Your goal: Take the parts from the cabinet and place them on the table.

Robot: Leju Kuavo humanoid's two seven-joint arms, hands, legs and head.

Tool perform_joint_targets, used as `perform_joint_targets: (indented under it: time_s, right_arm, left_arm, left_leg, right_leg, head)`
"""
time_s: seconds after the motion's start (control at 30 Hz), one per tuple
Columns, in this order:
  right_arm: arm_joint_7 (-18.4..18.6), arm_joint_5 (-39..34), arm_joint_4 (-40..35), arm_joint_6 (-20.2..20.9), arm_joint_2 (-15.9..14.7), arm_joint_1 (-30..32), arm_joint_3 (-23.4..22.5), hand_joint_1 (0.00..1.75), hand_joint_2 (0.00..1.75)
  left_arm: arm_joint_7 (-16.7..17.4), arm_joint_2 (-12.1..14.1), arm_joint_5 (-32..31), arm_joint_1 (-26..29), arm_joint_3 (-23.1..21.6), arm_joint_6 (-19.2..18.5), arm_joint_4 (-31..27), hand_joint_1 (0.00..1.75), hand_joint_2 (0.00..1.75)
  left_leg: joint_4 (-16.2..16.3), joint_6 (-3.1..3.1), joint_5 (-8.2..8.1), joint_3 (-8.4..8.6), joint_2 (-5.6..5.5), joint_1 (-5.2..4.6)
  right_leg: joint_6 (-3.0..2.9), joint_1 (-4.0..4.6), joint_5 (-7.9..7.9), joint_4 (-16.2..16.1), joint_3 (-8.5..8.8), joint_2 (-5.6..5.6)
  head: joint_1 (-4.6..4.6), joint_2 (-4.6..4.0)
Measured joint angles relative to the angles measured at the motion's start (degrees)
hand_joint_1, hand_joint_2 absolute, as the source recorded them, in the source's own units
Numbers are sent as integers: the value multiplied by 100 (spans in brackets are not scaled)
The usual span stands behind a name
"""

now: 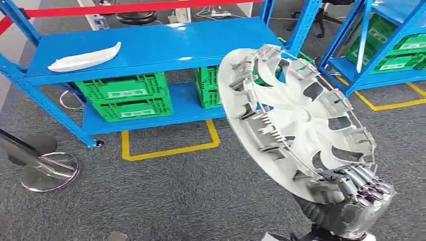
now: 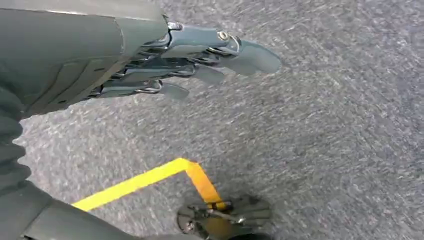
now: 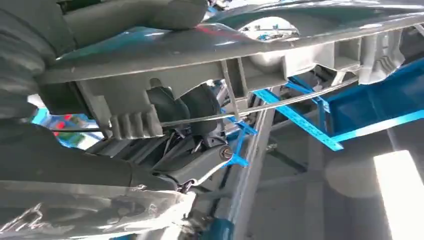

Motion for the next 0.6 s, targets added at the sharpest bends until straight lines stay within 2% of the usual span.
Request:
perform_joint_targets:
  time_s: [0.07,0.1,0.13,0.17,0.2,0.23,0.27,0.3,0.33,0.4,0.43,0.47,0.5,0.57,0.6]
  right_arm:
    - [-4,97,-15,0,0,47,-4,175,175]
    - [-4,120,-41,0,2,89,-17,175,175]
    - [0,125,-61,0,2,125,-39,175,175]
    - [2,125,-87,0,4,161,-68,175,175]
    - [2,118,-116,0,13,194,-92,175,175]
    - [2,112,-173,0,31,227,-125,175,175]
    - [2,99,-221,0,39,242,-151,175,175]
    - [2,88,-258,0,53,247,-168,175,175]
    - [2,62,-301,0,59,273,-201,175,175]
    - [4,20,-391,0,77,351,-297,175,175]
    - [7,11,-435,0,92,377,-341,175,175]
    - [4,5,-485,0,101,392,-374,175,175]
    - [2,-4,-518,0,114,389,-402,175,175]
    - [2,-11,-570,0,138,414,-459,175,175]
    - [2,-15,-599,0,140,443,-503,175,175]
  left_arm:
    - [70,4,-64,22,-15,11,0,0,175]
    - [96,7,-105,22,-37,37,2,0,175]
    - [114,7,-127,13,-64,53,0,0,175]
    - [140,0,-177,-1,-83,81,0,0,175]
    - [151,-11,-206,-18,-105,101,2,0,175]
    - [147,-15,-245,-40,-127,120,0,0,175]
    - [138,-18,-289,-54,-158,140,0,0,175]
    - [127,-22,-313,-67,-188,149,0,0,175]
    - [125,-26,-345,-91,-219,157,0,0,175]
    - [125,-46,-400,-147,-254,173,0,0,175]
    - [125,-50,-422,-184,-273,179,0,0,175]
    - [125,-50,-462,-218,-304,190,0,0,175]
    - [131,-53,-483,-228,-339,203,0,0,175]
    - [171,-57,-518,-227,-371,199,0,0,175]
    - [188,-63,-527,-220,-389,197,0,0,175]
  left_leg:
    - [18,7,-1,-28,158,-28]
    - [33,9,0,-39,227,-37]
    - [47,9,-2,-44,285,-44]
    - [61,11,-7,-46,342,-49]
    - [68,9,-12,-41,397,-53]
    - [77,0,-21,-31,452,-62]
    - [83,-16,-28,-27,499,-85]
    - [133,-41,-36,-61,525,-127]
    - [140,-58,-25,-79,584,-141]
    - [141,-87,-12,-74,729,-140]
    - [166,-130,-71,-97,701,-131]
    - [287,-175,-217,-134,366,-102]
    - [597,-191,-452,-253,181,-85]
    - [1551,-215,-922,-646,79,-63]
    - [1906,-215,-1022,-799,71,-63]
  right_leg:
    - [36,-6,-386,974,-419,-99]
    - [46,-5,-430,1223,-519,-106]
    - [46,-4,-336,1180,-474,-112]
    - [37,-3,-144,902,-314,-128]
    - [15,1,101,429,-52,-171]
    - [-11,14,352,-176,277,-327]
    - [-27,55,292,-499,437,-636]
    - [-59,91,305,-599,512,-672]
    - [-89,82,305,-562,451,-607]
    - [-131,87,330,-547,393,-471]
    - [-199,42,375,-581,396,-404]
    - [-235,31,398,-580,368,-345]
    - [-267,28,419,-580,349,-281]
    - [-310,38,450,-574,300,-127]
    - [-313,46,464,-567,279,-44]
  head:
    - [-2,0]
    - [0,0]
    - [0,0]
    - [3,0]
    - [0,0]
    - [2,0]
    - [-2,0]
    - [13,0]
    - [-11,0]
    - [5,0]
    - [13,0]
    - [-13,0]
    - [-24,0]
    - [-19,0]
    - [-19,0]
